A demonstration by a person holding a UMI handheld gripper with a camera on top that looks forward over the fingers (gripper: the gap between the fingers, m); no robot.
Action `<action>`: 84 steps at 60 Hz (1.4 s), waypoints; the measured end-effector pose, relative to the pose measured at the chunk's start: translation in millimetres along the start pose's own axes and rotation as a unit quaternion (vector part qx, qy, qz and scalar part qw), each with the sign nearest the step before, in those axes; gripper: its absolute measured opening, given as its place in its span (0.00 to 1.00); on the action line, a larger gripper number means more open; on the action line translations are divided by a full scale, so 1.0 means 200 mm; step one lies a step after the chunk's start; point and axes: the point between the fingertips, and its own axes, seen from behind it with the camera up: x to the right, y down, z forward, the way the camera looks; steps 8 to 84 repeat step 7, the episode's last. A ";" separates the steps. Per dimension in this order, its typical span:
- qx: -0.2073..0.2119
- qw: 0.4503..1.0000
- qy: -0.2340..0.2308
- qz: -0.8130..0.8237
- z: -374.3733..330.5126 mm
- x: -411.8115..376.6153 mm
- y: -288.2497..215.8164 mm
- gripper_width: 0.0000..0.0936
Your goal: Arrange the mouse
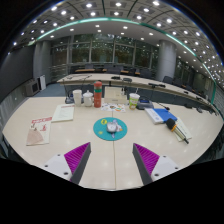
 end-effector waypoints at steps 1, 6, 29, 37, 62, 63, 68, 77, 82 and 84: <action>0.001 1.000 -0.001 0.000 -0.02 0.00 0.00 0.92; 0.014 1.000 -0.005 -0.003 -0.09 0.00 -0.01 0.92; 0.016 1.000 -0.005 -0.002 -0.10 0.00 -0.01 0.92; 0.016 1.000 -0.005 -0.002 -0.10 0.00 -0.01 0.92; 0.016 1.000 -0.005 -0.002 -0.10 0.00 -0.01 0.92; 0.016 1.000 -0.005 -0.002 -0.10 0.00 -0.01 0.92; 0.016 1.000 -0.005 -0.002 -0.10 0.00 -0.01 0.92; 0.016 1.000 -0.005 -0.002 -0.10 0.00 -0.01 0.92; 0.016 1.000 -0.005 -0.002 -0.10 0.00 -0.01 0.92; 0.016 1.000 -0.005 -0.002 -0.10 0.00 -0.01 0.92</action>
